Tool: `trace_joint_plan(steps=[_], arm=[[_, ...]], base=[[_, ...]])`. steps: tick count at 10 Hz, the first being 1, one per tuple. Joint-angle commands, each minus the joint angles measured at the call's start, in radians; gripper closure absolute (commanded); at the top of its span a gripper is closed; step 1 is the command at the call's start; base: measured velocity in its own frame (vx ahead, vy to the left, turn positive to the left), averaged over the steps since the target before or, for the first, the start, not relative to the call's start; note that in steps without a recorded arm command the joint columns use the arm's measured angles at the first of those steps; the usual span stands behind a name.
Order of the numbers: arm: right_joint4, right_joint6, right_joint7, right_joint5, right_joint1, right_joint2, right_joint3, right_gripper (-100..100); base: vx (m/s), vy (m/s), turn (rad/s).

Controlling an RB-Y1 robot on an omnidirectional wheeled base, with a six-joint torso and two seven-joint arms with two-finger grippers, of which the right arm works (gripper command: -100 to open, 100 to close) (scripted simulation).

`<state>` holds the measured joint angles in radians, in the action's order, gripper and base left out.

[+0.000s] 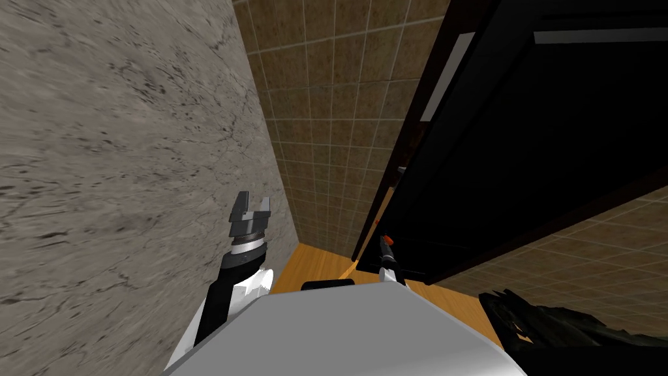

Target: Pull the door open

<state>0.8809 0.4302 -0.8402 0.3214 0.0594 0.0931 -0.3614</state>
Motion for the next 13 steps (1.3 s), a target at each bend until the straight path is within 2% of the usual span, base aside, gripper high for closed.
trace_joint_plan(steps=[1,2,3,8,10,11,13], arm=[[-0.009,-0.003,0.030,0.008,0.011,0.014,-0.016,100],[-0.010,0.003,0.064,0.013,0.012,0.016,-0.013,100],[-0.010,0.003,0.068,0.013,0.012,0.016,-0.013,100],[-0.012,0.027,0.205,0.031,0.016,0.025,0.003,100],[-0.012,0.027,0.221,0.031,0.016,0.025,0.003,100],[-0.013,0.034,0.261,0.036,0.017,0.027,0.007,100],[-0.013,0.041,0.302,0.041,0.018,0.030,0.012,100]], base=[[-0.026,-0.030,0.031],[-0.026,-0.013,0.062],[-0.021,-0.017,0.049],[-0.049,-0.019,0.079],[-0.021,-0.012,0.034],[-0.024,-0.011,0.055],[-0.052,-0.032,0.085]])
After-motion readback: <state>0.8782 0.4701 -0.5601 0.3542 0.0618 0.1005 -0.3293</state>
